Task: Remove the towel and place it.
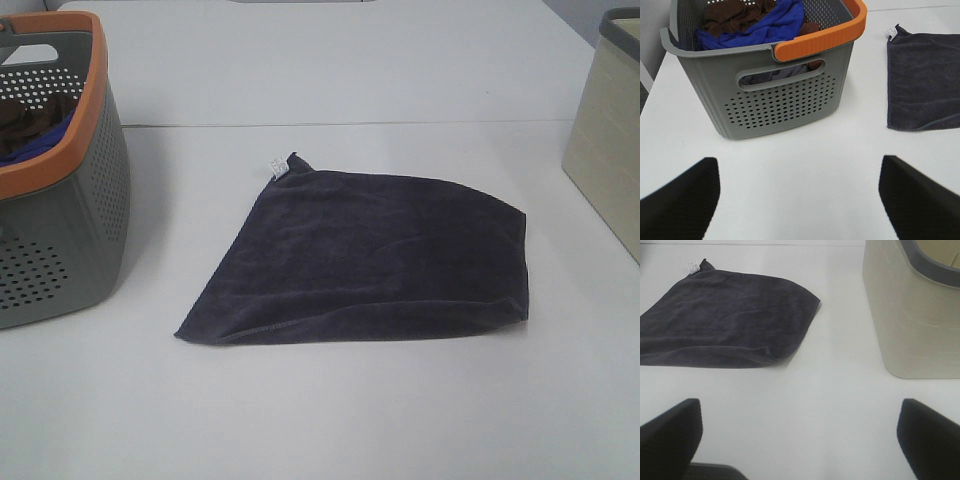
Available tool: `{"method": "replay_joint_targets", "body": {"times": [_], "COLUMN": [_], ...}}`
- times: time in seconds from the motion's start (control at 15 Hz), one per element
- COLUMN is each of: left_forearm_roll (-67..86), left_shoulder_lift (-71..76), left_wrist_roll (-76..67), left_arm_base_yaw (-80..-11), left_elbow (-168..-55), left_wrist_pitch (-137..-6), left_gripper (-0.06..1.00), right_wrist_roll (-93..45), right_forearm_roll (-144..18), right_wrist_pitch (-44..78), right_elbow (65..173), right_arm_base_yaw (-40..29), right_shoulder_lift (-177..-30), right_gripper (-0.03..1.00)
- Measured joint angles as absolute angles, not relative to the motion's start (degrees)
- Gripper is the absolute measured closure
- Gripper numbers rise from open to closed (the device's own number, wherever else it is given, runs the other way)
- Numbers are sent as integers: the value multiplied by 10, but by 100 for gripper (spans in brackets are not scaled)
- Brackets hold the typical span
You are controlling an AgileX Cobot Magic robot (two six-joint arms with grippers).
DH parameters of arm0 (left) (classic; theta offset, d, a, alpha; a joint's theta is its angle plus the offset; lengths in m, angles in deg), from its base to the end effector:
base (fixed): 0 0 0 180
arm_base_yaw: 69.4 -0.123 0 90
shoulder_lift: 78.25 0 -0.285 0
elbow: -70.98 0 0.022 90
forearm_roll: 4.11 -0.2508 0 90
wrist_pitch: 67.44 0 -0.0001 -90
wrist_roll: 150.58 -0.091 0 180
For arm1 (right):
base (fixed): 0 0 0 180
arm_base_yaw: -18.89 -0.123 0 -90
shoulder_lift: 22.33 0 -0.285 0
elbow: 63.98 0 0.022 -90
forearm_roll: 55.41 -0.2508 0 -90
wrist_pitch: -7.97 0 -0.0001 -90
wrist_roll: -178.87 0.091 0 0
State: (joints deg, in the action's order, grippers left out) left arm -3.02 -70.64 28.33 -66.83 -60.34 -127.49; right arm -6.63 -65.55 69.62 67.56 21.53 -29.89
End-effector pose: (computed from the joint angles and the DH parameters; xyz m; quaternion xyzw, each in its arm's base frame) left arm -0.0046 -0.0013 0.2778 0.0274 0.8491 -0.0163 0.5272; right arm -0.0063 0.0144 0.2776 -0.0256 0.8520 0.0515 0.5204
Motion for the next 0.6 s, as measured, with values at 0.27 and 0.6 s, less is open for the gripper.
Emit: {"method": "replay_joint_targets", "body": {"times": [0.27,0.6], "left_forearm_roll": [-30,-30], "left_shoulder_lift": [-706,-706], "left_wrist_roll": [284,288], "left_arm_base_yaw": [-668,-668], "left_elbow": [-603,-603], "left_wrist_pitch": [-1275,-1275], "left_gripper": [13,13], "right_wrist_roll": [-52,-50], "right_forearm_roll": [-643,-643], "right_wrist_pitch": [693,692], "right_elbow": [676,676], "right_arm_base_yaw": [215,215], "right_shoulder_lift": [-299,-299], "right_gripper": [1,1]}}
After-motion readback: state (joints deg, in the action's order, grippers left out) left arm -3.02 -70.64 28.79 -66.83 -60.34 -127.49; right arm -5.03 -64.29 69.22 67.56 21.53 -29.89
